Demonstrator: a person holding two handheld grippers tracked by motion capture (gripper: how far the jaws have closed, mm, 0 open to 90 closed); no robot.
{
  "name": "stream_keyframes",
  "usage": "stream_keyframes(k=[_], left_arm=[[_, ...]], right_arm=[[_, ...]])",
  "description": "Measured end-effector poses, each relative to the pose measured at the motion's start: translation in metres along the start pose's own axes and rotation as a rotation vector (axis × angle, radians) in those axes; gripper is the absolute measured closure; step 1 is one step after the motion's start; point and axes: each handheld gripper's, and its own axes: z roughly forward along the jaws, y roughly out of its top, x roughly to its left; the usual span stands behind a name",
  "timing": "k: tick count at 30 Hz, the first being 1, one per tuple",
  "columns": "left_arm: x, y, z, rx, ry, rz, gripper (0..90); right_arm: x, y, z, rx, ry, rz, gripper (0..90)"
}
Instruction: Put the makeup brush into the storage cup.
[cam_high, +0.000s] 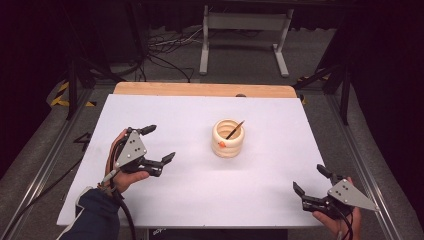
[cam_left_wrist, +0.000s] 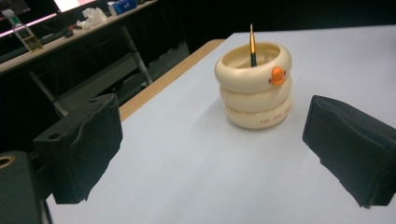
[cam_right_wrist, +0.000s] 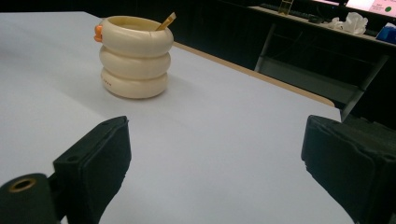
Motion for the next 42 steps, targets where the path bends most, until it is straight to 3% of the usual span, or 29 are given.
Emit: stream_keyframes(k=[3,9,12,24,31,42], left_arm=[[-0.003,-0.005,-0.007,-0.002,0.006,0.007,5.3],[0.0,-0.011,-0.018,-0.01,0.012,-0.016,5.9],[-0.001,-0.015,-0.024,0.006,0.021,-0.019,5.7],[-0.006,-0.039,-0.046,0.047,0.039,-0.021,5.6],[-0.009,-0.042,-0.056,0.07,0.032,-0.017,5.6],[-0.007,-0.065,-0.078,0.094,0.064,-0.046,5.5]], right_arm=[[0.001,-0.002,0.002,0.012,0.005,-0.015,8.7],[0.003,0.001,0.001,0.004,0.01,-0.018,8.7],[-0.003,-0.001,0.0,0.006,-0.007,0.018,8.7],[0.001,-0.002,0.003,0.019,0.002,-0.011,8.7],[0.001,-0.003,0.005,0.028,0.005,-0.006,8.7],[0.003,-0.002,0.006,0.028,0.01,-0.021,8.7]])
